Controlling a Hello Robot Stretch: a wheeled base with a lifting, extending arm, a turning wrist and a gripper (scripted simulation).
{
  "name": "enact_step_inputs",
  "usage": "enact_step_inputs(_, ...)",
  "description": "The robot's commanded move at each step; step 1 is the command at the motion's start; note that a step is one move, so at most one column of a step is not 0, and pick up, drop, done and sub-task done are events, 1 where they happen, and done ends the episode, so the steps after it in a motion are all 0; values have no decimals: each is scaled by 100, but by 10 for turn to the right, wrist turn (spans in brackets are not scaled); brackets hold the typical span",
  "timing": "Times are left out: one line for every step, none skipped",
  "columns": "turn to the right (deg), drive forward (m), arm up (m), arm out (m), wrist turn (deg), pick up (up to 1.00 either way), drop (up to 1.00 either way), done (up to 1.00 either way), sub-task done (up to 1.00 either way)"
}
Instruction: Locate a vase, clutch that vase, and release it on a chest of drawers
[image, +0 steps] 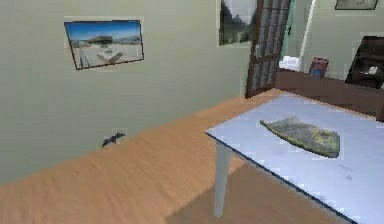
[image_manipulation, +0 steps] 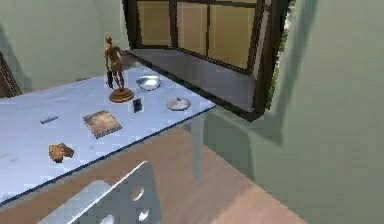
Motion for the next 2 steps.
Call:
enact_step_inputs(450, 0, 0, 0, 0, 0, 0, 0, 0)
enact_step_inputs(450, 0, 0, 0, 0, 0, 0, 0, 0)
